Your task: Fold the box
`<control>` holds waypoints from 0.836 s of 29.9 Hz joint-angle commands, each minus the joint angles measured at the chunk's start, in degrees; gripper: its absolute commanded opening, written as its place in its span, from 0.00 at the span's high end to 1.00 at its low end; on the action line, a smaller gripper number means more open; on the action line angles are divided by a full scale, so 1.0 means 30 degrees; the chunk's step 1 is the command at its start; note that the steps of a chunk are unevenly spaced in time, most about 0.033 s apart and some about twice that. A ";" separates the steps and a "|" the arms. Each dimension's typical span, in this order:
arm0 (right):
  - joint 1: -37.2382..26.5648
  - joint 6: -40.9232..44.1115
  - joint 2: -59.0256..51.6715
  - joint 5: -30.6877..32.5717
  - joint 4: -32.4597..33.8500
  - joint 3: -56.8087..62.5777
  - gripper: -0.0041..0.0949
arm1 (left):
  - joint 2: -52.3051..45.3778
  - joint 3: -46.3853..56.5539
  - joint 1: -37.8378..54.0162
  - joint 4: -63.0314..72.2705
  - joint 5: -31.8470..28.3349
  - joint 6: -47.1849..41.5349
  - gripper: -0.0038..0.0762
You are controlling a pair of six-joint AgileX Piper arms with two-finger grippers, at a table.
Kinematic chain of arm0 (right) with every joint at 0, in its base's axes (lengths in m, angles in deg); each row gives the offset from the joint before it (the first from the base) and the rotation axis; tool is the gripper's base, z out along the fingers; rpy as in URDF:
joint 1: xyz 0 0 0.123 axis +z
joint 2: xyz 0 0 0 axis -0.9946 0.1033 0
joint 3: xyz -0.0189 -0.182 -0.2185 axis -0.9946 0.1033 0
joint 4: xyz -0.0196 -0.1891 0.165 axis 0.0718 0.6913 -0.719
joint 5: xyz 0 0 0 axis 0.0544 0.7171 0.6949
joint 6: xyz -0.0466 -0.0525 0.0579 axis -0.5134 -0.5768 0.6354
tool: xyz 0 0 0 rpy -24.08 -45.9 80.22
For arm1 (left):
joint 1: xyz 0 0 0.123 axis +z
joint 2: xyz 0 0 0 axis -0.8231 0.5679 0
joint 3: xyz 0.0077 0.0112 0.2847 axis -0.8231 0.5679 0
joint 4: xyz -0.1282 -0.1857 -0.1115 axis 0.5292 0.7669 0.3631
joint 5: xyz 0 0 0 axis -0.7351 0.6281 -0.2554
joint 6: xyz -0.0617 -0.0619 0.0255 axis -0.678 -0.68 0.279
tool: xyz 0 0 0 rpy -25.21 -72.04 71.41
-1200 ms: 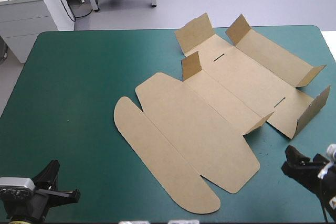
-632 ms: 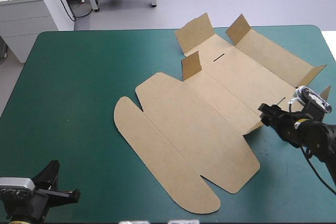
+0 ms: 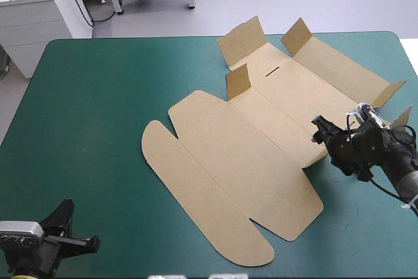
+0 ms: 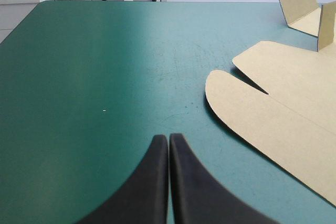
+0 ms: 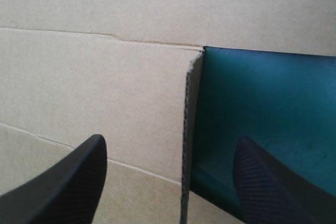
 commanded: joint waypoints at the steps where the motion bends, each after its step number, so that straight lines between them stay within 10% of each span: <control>1: 0.0077 0.0909 -0.0095 -0.0526 0.0107 -0.0675 0.46 | -0.0144 -0.0526 -0.0063 0.0371 -0.1472 -0.0063 0.96; 6: 0.0077 0.1345 0.0183 -0.0390 0.0262 -0.0675 0.98 | -0.0144 -0.0526 -0.0063 0.0371 -0.1472 -0.0063 0.96; 13: 0.0077 0.0956 0.0183 0.0138 0.0649 -0.0771 0.96 | -0.0144 -0.0526 -0.0063 0.0371 -0.1472 0.0055 0.96; 17: 0.0077 -0.4193 0.0474 -0.0213 -0.1462 -0.1756 0.96 | -0.0144 -0.0526 -0.0063 0.0371 -0.1472 0.0016 0.96; 25: 0.0114 -1.0908 0.2924 0.5540 -0.1759 -0.7279 0.96 | -0.0144 -0.0526 -0.0063 0.0406 -0.1472 0.0016 0.96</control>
